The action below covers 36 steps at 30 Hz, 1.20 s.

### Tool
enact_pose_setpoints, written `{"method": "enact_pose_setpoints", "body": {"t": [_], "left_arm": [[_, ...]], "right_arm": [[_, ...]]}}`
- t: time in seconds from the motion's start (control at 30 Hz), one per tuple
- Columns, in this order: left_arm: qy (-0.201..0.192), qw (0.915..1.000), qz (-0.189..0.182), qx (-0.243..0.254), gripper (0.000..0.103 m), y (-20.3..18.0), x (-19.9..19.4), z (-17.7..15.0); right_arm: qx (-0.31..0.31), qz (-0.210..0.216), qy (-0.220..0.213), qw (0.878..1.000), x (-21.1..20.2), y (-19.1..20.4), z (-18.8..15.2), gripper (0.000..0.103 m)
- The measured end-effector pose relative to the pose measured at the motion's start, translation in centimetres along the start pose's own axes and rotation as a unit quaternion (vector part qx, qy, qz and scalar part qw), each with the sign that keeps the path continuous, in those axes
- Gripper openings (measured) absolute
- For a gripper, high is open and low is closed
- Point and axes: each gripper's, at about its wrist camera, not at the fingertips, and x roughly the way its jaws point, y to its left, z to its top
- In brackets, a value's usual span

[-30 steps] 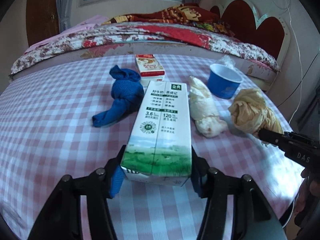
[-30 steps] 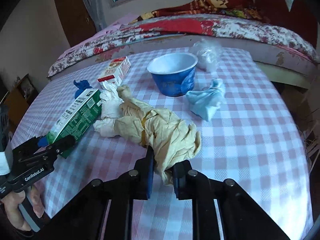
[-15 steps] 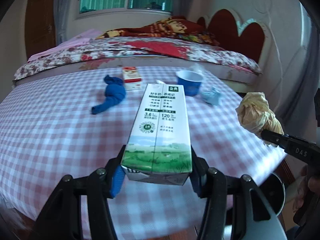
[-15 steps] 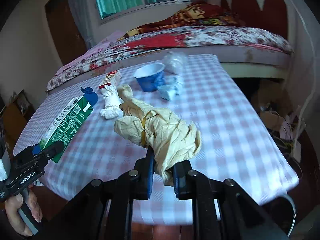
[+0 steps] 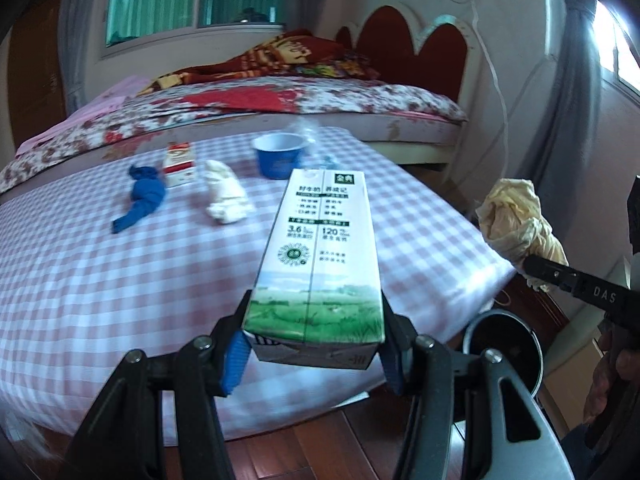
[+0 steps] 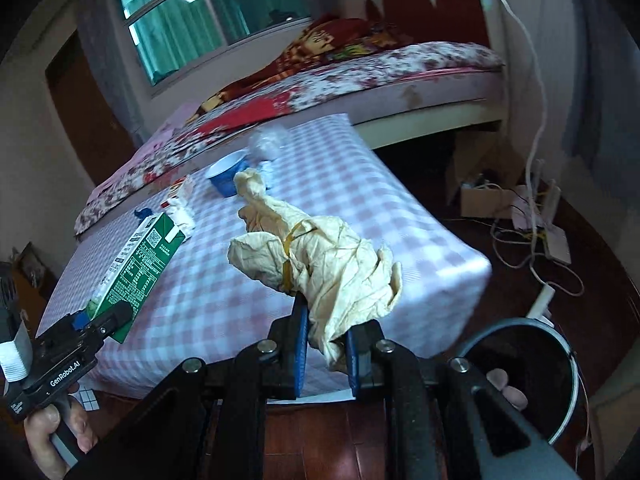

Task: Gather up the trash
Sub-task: 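Grasp the milk carton with the left gripper while the right gripper grasps the crumpled tan paper, then carry the carton and tan paper over the black bucket and open both grippers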

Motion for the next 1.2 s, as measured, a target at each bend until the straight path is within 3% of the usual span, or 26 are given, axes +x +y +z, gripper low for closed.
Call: {"method": "enact_pose_setpoints", "body": {"t": [0.6,1.2], "left_arm": [[0.024,0.9927,-0.084,0.083,0.055,-11.0,1.2,-1.6],[0.074,0.9703,-0.164,0.162,0.055,-20.9,4.0,-4.9]], "right_arm": [[0.065,-0.064,-0.012,0.996,-4.2,-8.6,-2.7,0.017],[0.101,-0.138,0.006,0.985,-7.2,-15.2,-6.1,0.017]]}}
